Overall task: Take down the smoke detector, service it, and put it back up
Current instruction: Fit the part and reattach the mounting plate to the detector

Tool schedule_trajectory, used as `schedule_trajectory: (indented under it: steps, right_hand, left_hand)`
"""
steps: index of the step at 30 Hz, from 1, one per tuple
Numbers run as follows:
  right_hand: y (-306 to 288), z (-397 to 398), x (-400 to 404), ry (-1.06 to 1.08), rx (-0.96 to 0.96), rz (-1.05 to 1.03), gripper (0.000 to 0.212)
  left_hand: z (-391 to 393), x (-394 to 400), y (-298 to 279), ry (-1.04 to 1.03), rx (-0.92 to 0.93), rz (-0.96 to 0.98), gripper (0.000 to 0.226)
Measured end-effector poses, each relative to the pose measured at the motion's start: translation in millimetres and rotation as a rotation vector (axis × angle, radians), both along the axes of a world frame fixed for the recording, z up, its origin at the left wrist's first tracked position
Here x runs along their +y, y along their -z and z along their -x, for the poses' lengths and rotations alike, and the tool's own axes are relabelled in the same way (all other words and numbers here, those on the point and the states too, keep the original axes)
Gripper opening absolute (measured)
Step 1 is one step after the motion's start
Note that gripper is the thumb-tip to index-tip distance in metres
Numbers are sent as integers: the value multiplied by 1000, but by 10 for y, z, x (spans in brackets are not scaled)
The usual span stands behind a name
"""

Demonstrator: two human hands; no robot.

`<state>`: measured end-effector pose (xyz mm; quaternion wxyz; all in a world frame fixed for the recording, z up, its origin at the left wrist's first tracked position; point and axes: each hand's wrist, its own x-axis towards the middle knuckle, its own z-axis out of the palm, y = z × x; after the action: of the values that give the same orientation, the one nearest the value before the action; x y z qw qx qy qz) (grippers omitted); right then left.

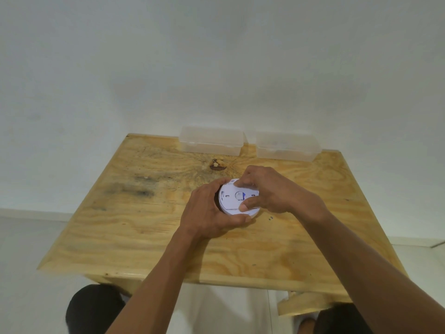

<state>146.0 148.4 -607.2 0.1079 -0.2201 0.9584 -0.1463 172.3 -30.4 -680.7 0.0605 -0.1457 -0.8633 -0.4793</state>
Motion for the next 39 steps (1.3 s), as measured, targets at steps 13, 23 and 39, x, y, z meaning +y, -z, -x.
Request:
schedule_trajectory:
  steps: [13, 23, 39]
  right_hand:
    - [-37, 1, -11, -25, -23, -44, 60]
    - [-45, 20, -18, -85, -48, -37, 49]
    - [-46, 39, -2, -146, -45, -35, 40]
  left_hand:
    - [-4, 9, -13, -11, -1, 2, 69]
    - [-2, 24, -24, 2, 15, 10, 64]
    - [28, 14, 34, 12, 14, 7, 63]
